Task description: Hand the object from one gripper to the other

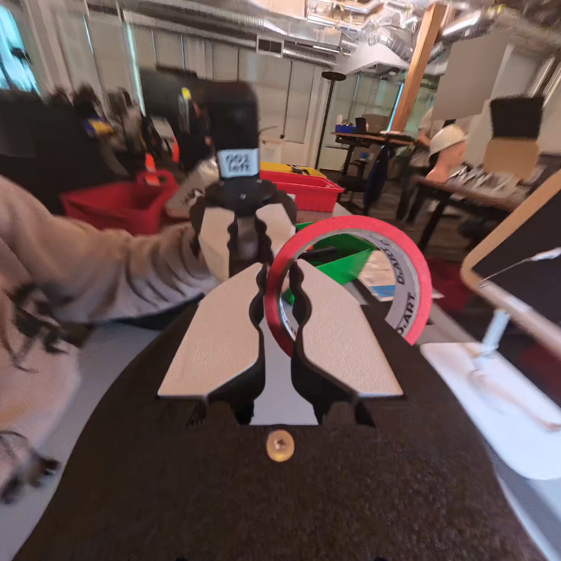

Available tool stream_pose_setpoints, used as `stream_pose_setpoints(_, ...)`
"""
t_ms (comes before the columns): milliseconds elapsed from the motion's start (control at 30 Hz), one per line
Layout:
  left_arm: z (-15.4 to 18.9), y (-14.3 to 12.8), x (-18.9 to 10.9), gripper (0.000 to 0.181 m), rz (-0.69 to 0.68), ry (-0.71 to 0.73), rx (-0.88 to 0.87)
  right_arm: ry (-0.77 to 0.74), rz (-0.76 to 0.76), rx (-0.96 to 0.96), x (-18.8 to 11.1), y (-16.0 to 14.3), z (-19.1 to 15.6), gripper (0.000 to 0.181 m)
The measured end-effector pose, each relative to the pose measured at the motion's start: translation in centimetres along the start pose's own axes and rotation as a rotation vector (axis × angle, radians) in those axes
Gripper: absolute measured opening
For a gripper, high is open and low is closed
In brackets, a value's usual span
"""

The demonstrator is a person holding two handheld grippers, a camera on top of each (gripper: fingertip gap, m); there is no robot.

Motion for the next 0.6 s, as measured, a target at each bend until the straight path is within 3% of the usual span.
stream_pose_setpoints(133, -1.0, 1.0, -1.5, 0.034, 0.155, -0.167, -0.272, -0.093, -0.165, -0.595, 0.9, 0.2, -2.8, 0.012)
stream_pose_setpoints(233, -1.1, 0.9, -1.4, 0.033, 0.175, -0.270, -0.365, -0.070, -0.267, -0.827, 2.4, -0.4, -4.7, 0.012)
stream_pose_setpoints(333, -0.7, 0.8, -1.2, 0.024, 0.146, -0.270, -0.318, -0.118, -0.334, -0.960, 3.0, -1.2, -5.0, 0.012)
stream_pose_setpoints(433, -0.4, 1.1, -1.3, 0.022, 0.125, -0.123, -0.163, -0.144, -0.229, -0.809, 2.4, -0.6, -4.4, 0.018)
stream_pose_setpoints(500, -0.2, 0.9, -1.2, 0.022, 0.079, 0.020, 0.013, -0.074, -0.110, -0.561, 1.7, 0.6, -3.9, 0.026)
stream_pose_setpoints(600, 0.8, 0.6, -0.6, 0.021, 0.078, 0.165, 0.315, -0.012, -0.051, -0.177, 1.1, 1.6, -2.4, 0.039)
Point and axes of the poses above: each gripper's, where its closed fingertips meet, x out along the fingers, y out of its top, z = x × y across the jaws, the point moved 9 cm from there along -x, back along the fingers, and after that the axes turned 12 degrees about -x, right-handed, at the moved point
